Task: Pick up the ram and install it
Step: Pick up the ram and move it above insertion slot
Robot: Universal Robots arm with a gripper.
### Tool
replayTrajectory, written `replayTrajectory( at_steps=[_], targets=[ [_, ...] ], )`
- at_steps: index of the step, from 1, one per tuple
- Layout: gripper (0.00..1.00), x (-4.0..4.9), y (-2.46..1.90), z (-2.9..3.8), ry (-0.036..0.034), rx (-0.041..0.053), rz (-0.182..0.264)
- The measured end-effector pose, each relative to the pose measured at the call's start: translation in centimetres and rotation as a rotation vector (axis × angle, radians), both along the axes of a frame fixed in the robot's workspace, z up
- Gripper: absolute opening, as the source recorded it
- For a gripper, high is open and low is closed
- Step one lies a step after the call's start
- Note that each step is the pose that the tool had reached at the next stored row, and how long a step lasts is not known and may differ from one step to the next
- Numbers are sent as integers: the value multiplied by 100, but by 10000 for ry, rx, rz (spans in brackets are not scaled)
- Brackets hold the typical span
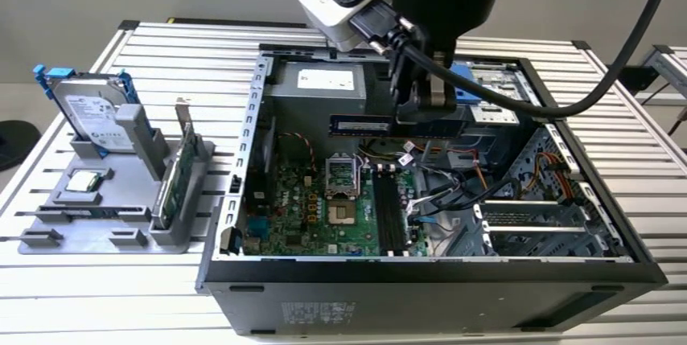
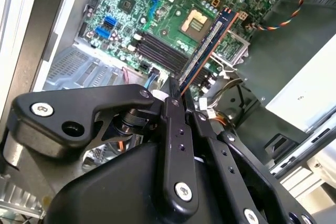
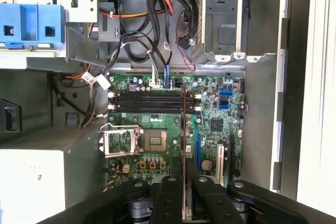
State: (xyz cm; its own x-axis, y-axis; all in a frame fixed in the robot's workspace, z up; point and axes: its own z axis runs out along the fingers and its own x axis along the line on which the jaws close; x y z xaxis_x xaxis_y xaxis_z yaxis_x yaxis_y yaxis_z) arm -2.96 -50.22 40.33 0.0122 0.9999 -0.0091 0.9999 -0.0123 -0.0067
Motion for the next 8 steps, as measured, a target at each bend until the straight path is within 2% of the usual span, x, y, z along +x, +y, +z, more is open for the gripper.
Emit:
replayTrajectory(
  at_steps=[8],
  targets=[
    [0, 86, 0, 0, 0, 0, 0]
  ],
)
